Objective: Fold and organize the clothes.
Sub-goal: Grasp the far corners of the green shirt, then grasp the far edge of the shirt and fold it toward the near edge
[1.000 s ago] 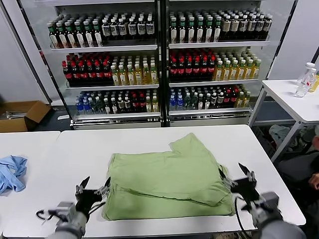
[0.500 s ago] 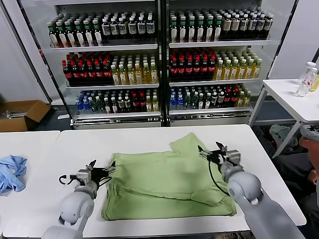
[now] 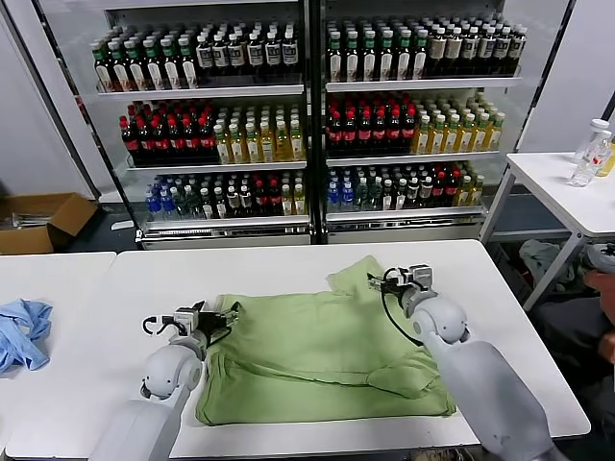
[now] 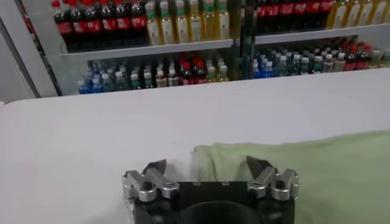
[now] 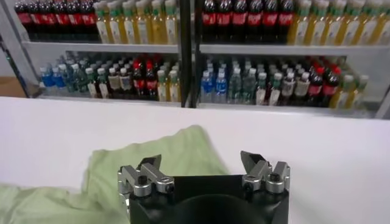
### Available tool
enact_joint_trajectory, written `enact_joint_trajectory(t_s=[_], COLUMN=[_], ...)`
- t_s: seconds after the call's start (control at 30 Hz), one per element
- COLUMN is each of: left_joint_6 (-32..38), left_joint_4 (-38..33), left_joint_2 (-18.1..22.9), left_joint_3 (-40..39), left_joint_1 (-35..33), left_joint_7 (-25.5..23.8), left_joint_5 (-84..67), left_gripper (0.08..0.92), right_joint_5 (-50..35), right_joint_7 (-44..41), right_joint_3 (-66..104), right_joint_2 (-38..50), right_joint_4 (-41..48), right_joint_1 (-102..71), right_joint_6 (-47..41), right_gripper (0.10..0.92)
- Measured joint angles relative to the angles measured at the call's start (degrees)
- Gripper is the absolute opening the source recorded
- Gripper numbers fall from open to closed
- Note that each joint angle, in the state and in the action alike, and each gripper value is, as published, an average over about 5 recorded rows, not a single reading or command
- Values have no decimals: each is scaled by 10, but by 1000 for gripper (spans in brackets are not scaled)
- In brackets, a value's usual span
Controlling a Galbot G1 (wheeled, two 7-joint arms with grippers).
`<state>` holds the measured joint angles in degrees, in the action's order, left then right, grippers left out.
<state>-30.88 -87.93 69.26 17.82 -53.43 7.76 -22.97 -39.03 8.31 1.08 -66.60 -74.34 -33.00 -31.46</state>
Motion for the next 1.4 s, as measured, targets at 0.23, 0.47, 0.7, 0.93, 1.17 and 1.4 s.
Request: enact_joint_trajectory(t_s=[0.23,0.47,0.7,0.93,1.17,1.4], left_joint_6=[6,16,37,66,78,76], left_joint_4=[6,5,-11,-50,-109,-172], left_joint_2=[-4,-11,-16,-19,-26,-35], left_joint_3=[-2,3,15,37,58,77], left_joint_1=[-1,-9,-25,-53,-90,-137], left_joint_7=[-7,-13,-19,-23,-30,-37], left_joint_5=[-9,-22,-43,-75,-101,-109], left_gripper=[524,316,124,84,84,84], right_joint_5=[-7,-9,-14,-24,-29,-16], right_joint_7=[-18,-36,-41,-36,-28,-22], right_joint_3=[-13,-14,-5,23,61,110], right_joint_2=[-5,-2,10,30,55,76], right_joint_4=[31,37,8,-51,-129,-219], right_joint_1=[9,5,-15,-45,-86,-166], right_joint_6=[2,15,51,87,105,112], right_gripper=[550,351,154,105,105,105])
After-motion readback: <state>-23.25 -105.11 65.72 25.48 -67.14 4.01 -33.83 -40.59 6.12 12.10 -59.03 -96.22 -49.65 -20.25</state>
